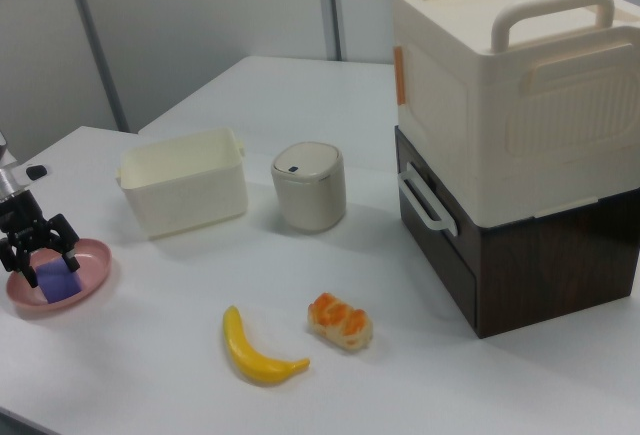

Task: Put the cube on the table
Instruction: 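Lower the gripper over the purple cube and close on it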

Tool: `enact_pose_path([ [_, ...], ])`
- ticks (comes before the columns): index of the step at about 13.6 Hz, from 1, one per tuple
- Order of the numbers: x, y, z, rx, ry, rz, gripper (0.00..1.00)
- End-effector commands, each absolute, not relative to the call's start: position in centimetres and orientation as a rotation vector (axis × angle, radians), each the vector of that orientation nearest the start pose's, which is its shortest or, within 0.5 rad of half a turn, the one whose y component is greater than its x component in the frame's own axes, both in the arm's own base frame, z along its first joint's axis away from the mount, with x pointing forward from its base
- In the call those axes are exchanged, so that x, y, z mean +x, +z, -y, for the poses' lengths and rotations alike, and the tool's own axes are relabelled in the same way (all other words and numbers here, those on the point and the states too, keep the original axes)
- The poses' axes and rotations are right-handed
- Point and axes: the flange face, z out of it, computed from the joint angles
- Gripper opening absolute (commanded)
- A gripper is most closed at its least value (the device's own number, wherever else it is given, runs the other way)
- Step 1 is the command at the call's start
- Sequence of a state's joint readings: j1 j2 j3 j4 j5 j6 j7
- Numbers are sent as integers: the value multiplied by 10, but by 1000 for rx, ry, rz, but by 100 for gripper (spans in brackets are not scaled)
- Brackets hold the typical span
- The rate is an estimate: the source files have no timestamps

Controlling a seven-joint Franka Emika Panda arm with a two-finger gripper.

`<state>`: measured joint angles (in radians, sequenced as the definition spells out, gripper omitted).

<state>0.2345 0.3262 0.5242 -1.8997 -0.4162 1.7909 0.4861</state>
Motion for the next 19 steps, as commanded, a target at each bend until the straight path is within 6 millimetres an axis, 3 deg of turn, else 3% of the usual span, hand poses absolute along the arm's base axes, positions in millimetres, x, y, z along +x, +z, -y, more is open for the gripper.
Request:
enact_pose_path([
  [1,452,319,-361,-3440,308,780,84],
  [2,452,319,-360,-3439,309,780,81],
  [5,454,320,-361,-3432,296,750,47],
  [8,457,326,-363,-3432,272,699,2],
  [14,462,336,-364,-3439,235,603,0],
  [19,461,362,-363,-3438,178,567,0],
])
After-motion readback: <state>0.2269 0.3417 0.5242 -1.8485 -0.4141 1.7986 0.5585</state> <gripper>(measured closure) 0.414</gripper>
